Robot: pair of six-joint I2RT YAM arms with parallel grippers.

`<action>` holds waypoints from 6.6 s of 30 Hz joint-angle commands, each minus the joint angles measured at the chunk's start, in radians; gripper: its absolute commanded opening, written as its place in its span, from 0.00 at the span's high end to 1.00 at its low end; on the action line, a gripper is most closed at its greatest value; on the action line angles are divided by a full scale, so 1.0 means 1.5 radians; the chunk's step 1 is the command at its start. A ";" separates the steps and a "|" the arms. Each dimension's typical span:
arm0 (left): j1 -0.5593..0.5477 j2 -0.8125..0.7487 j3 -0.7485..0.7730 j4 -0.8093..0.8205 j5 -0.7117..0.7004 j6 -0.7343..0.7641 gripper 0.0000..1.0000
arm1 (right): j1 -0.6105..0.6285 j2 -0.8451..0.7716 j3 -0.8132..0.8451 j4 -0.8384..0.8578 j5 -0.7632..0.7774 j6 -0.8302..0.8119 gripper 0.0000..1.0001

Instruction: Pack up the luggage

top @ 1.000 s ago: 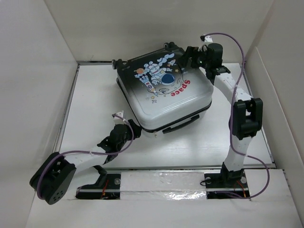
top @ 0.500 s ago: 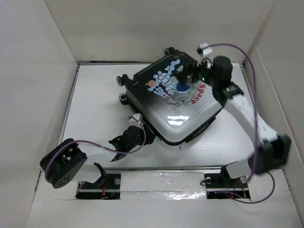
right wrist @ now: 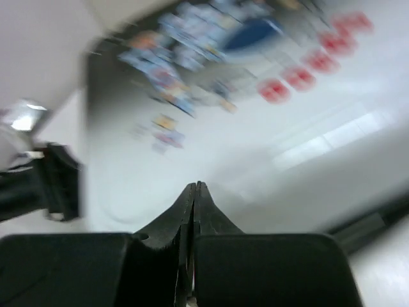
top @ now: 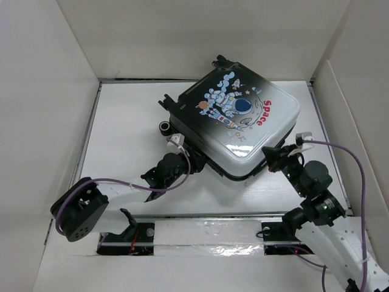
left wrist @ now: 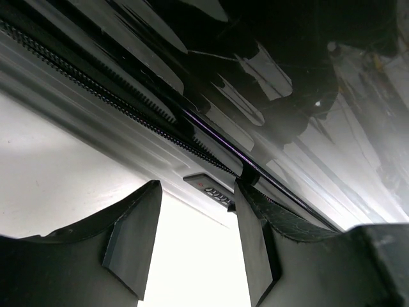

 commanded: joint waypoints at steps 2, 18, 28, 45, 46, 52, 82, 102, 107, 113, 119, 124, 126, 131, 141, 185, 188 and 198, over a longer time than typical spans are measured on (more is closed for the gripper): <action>0.015 -0.043 0.005 0.067 -0.020 -0.011 0.53 | -0.038 -0.090 -0.044 -0.139 0.294 0.120 1.00; 0.015 -0.142 -0.058 0.035 -0.033 0.014 0.54 | -0.397 0.403 -0.027 0.279 -0.080 0.106 0.56; -0.014 -0.118 -0.078 0.069 -0.026 -0.007 0.56 | -0.214 0.678 0.230 0.274 -0.242 0.002 0.54; -0.028 -0.053 -0.008 0.075 -0.031 0.027 0.56 | -0.082 0.395 -0.148 0.376 -0.309 -0.018 0.95; -0.028 -0.049 -0.001 0.073 -0.032 0.031 0.56 | -0.055 0.388 -0.149 0.367 -0.306 -0.025 0.94; -0.028 -0.062 -0.009 0.054 -0.028 0.032 0.59 | 0.069 0.405 -0.127 0.406 -0.262 -0.066 0.38; 0.085 -0.036 -0.006 0.025 0.028 0.077 0.88 | 0.156 0.679 -0.032 0.654 -0.207 -0.007 0.96; -0.016 0.235 0.233 0.117 0.052 0.033 0.89 | 0.401 0.532 0.051 0.199 0.204 0.028 1.00; 0.018 0.136 0.169 0.058 0.033 0.042 0.48 | 0.391 0.539 0.036 0.228 0.271 0.027 1.00; 0.086 -0.052 0.096 -0.148 0.036 0.057 0.29 | 0.332 0.526 -0.012 0.287 0.187 0.016 1.00; 0.264 -0.206 0.092 -0.264 0.079 0.010 0.30 | 0.318 0.555 -0.013 0.311 0.154 0.002 1.00; 0.457 -0.215 0.127 -0.226 0.126 -0.060 0.30 | 0.303 0.553 -0.021 0.324 0.127 -0.003 1.00; 0.506 -0.167 0.171 -0.223 0.139 -0.083 0.30 | 0.303 0.555 -0.021 0.324 0.121 -0.005 1.00; 0.521 -0.042 0.293 -0.229 0.148 -0.084 0.28 | 0.303 0.561 -0.024 0.329 0.105 -0.004 1.00; 0.533 0.120 0.459 -0.272 0.142 -0.054 0.28 | 0.303 0.559 -0.033 0.334 0.098 -0.004 1.00; 0.542 0.254 0.383 0.110 0.234 -0.169 1.00 | 0.295 0.536 -0.024 0.308 0.112 -0.016 1.00; 0.498 0.190 0.268 0.160 0.196 -0.146 1.00 | 0.273 0.510 -0.006 0.277 0.113 -0.031 1.00; 0.359 0.019 -0.043 0.262 0.136 -0.124 1.00 | 0.051 0.361 0.034 0.149 0.040 -0.095 1.00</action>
